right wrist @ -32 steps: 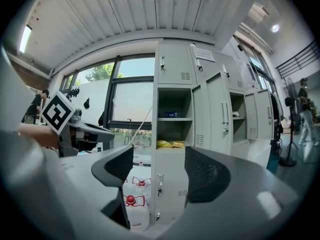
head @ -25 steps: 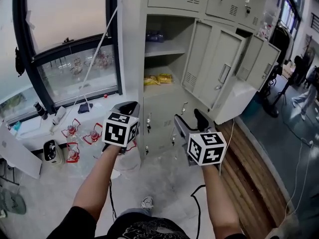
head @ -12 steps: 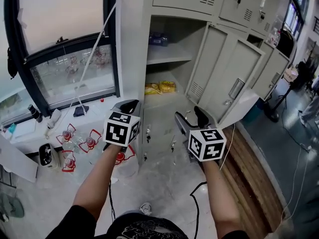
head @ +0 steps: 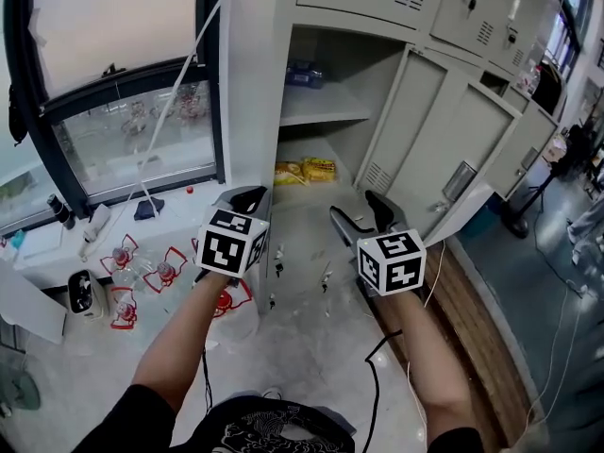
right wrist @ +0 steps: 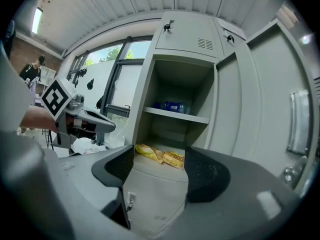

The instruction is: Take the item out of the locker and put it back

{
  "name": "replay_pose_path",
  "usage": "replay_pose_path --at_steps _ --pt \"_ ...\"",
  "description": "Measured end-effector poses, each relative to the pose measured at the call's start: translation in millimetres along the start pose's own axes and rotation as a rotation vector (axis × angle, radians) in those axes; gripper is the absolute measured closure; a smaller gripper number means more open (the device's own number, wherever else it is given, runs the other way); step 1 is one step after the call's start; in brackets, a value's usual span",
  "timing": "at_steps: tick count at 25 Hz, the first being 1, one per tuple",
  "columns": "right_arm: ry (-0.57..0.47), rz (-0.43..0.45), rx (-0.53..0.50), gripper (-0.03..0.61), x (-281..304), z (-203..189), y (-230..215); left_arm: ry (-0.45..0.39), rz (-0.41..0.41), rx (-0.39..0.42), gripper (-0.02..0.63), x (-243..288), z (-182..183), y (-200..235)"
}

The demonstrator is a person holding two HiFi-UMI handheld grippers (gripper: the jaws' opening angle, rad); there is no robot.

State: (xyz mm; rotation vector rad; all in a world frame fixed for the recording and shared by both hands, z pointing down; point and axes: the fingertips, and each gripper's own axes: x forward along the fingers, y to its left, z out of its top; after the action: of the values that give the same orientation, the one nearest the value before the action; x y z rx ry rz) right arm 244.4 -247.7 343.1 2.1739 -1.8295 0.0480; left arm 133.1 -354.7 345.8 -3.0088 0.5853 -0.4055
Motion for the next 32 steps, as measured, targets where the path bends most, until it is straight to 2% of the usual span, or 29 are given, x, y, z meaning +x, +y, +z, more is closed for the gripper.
replay_pose_path --at_steps 4,9,14,23,32 --pt "0.001 0.009 0.0 0.25 15.1 -5.5 -3.4 0.001 0.002 0.007 0.606 6.6 -0.4 -3.1" --pt "-0.002 0.015 0.059 0.264 35.8 -19.7 -20.9 0.004 0.019 0.022 0.606 16.1 0.7 -7.7" --pt "-0.008 0.041 0.101 0.281 61.2 -35.8 -35.1 0.015 0.062 0.012 0.606 29.7 -1.3 -12.6" --pt "0.006 0.091 0.239 0.308 116.1 -63.8 -64.0 0.063 0.169 0.014 0.606 56.5 -7.3 -8.8" --pt "0.036 0.117 0.263 0.348 148.3 -87.1 -71.9 0.101 0.229 0.002 0.606 73.1 -16.2 -14.2"
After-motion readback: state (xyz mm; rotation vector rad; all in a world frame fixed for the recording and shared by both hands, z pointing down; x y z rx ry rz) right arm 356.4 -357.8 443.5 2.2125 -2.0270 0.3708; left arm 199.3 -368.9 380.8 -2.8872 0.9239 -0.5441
